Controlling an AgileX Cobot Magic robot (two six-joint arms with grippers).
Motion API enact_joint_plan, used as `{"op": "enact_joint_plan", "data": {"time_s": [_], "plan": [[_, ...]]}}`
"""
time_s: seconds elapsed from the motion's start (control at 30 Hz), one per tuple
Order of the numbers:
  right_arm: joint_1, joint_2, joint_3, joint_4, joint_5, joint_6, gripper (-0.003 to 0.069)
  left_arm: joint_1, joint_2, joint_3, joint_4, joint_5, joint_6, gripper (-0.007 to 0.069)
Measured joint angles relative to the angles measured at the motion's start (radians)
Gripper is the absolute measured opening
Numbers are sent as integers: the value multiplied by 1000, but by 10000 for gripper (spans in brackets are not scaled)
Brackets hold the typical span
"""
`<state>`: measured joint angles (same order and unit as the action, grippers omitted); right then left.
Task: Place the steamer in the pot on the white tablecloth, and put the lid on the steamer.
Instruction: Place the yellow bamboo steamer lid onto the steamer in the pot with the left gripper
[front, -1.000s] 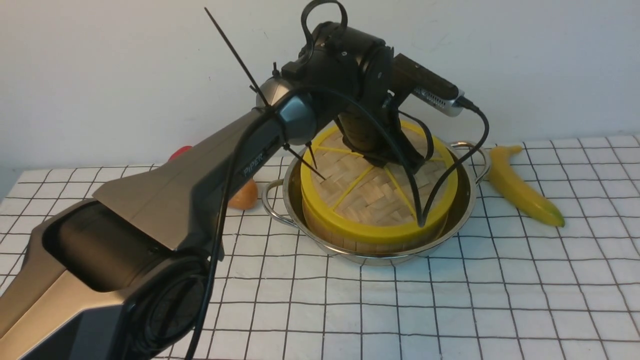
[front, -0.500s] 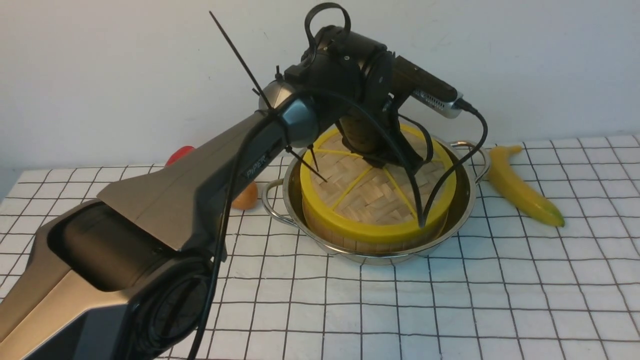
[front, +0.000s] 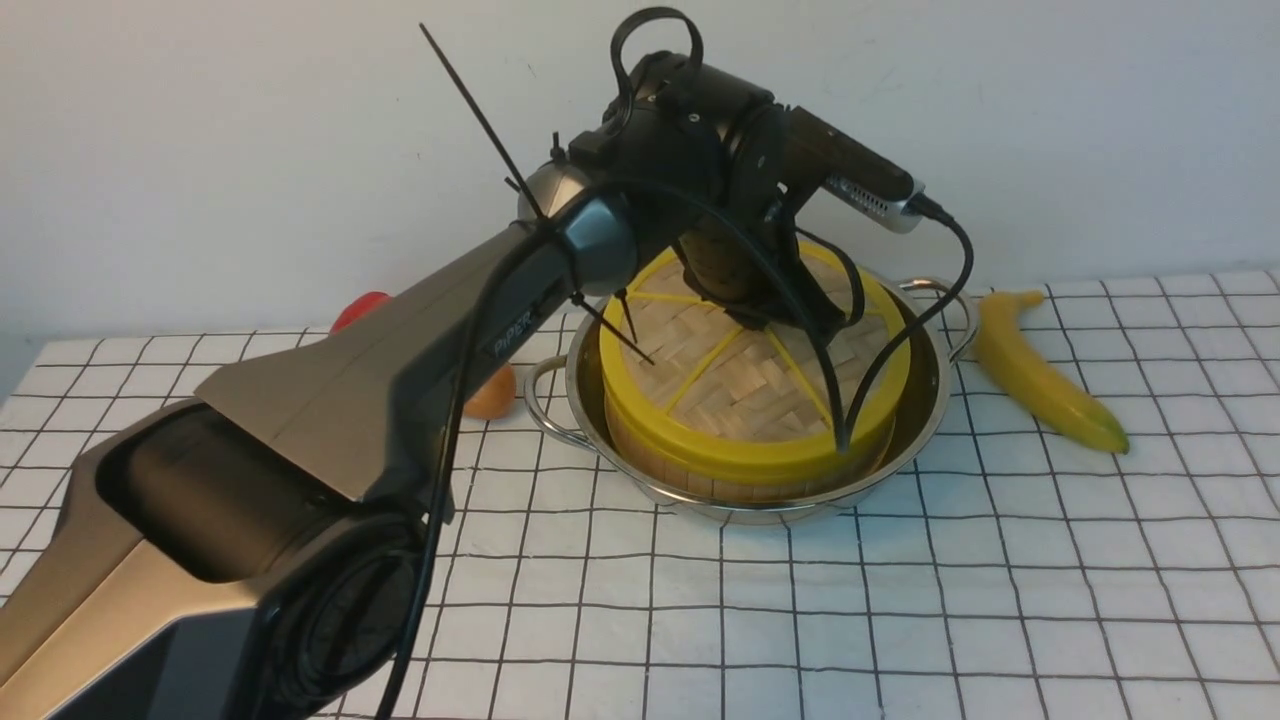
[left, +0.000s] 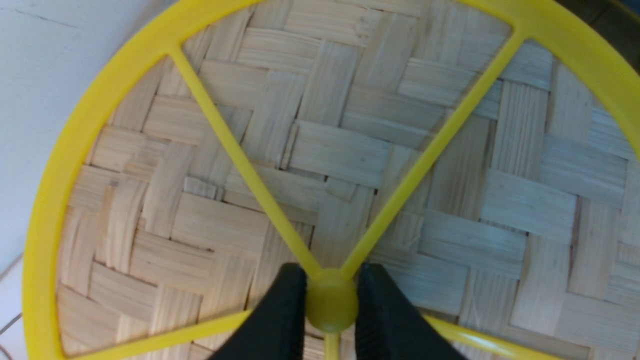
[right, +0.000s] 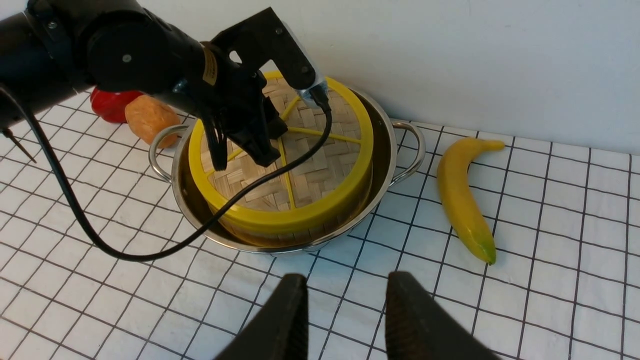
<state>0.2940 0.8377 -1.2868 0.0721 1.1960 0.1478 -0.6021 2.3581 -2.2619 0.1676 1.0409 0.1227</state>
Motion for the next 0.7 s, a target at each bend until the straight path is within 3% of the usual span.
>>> {"op": "enact_joint_plan", "data": {"time_s": [0.7], "plan": [[0,0,0,0,0,0,240,26,24,-7,-37,-24,1,117]]}}
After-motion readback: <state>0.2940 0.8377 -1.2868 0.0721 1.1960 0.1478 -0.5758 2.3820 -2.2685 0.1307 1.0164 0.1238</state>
